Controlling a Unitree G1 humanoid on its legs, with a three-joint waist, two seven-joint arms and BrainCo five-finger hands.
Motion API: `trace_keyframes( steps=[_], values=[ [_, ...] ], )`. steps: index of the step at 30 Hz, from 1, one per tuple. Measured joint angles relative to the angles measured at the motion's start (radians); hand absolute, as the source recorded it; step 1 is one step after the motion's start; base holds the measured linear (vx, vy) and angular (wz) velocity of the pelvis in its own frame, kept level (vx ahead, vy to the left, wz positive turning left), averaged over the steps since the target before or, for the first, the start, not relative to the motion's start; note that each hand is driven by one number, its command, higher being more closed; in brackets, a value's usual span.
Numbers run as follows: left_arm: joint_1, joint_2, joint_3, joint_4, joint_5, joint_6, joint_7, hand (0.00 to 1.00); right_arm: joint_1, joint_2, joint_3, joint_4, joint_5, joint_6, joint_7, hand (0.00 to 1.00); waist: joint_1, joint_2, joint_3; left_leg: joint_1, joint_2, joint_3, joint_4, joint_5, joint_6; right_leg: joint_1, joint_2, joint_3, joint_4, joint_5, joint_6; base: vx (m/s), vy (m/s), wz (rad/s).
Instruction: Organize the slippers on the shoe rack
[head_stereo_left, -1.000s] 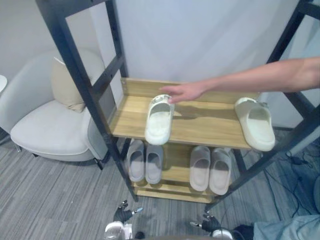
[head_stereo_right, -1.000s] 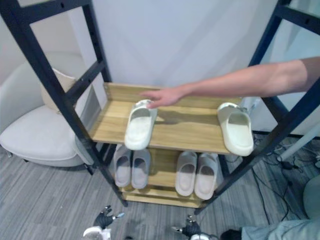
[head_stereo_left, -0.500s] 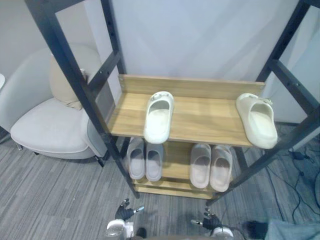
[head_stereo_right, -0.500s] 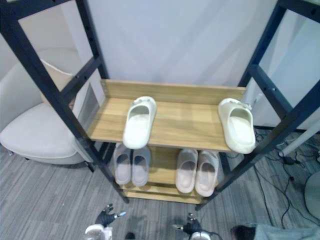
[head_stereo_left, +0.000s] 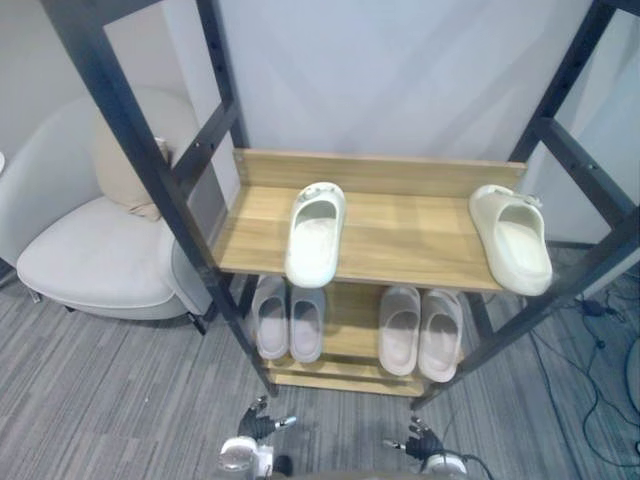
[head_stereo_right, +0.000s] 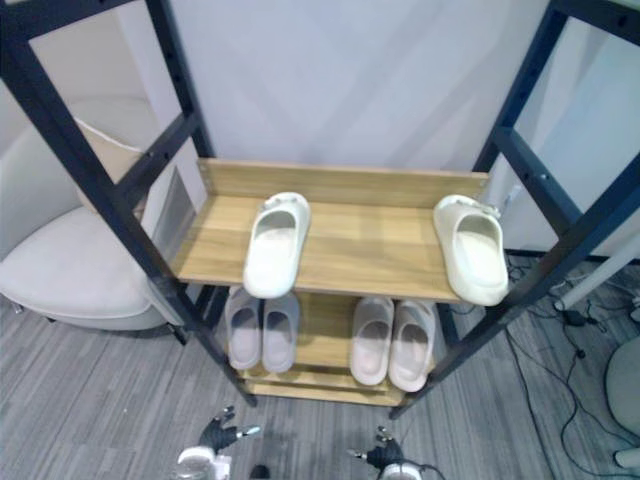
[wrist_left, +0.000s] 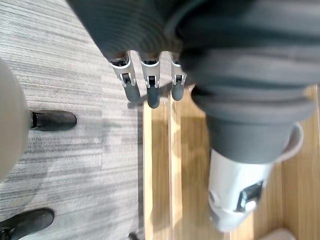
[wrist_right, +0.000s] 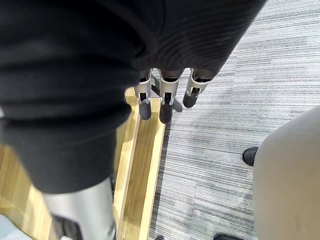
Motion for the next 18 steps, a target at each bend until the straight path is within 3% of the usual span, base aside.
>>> trace_keyframes(
  steps=[3,7,14,18],
  values=[
    [-0.003,-0.001,-0.077,-0.007,0.002,0.0,-0.003,0.0,0.0,0.0,0.0,0.0,0.001,0.0,0.0,0.0,-0.001,0.0,0.0,0.0,0.001,0.0,0.0,0.0,0.0,0.0,0.001,0.002,0.0,0.0,-0.001,0.0,0.0,0.0],
    [0.006,0.038,-0.276,-0.137,-0.006,0.003,-0.026,0.0,0.001,-0.003,0.001,-0.001,0.002,0.001,0.0,0.0,-0.002,0.001,0.0,0.0,0.001,-0.001,0.0,0.0,0.0,-0.001,0.002,0.002,0.0,0.001,-0.001,0.0,0.0,0.0],
    [0.03,0.145,-0.611,-0.726,-0.169,-0.001,-0.159,0.0,0.011,-0.009,0.011,-0.02,0.007,-0.001,0.0,0.0,-0.003,0.01,-0.005,-0.001,0.002,-0.001,0.006,0.0,0.0,-0.003,0.001,0.003,0.0,0.001,0.0,0.0,0.0,0.0],
    [0.014,0.142,-0.684,-0.941,-0.246,-0.014,-0.2,0.0,0.028,-0.02,0.027,-0.048,0.007,-0.001,-0.001,0.0,-0.002,0.027,-0.022,-0.002,0.006,0.0,0.006,0.0,0.0,-0.005,0.002,0.004,-0.002,0.006,0.002,-0.01,-0.01,-0.04]
  ],
)
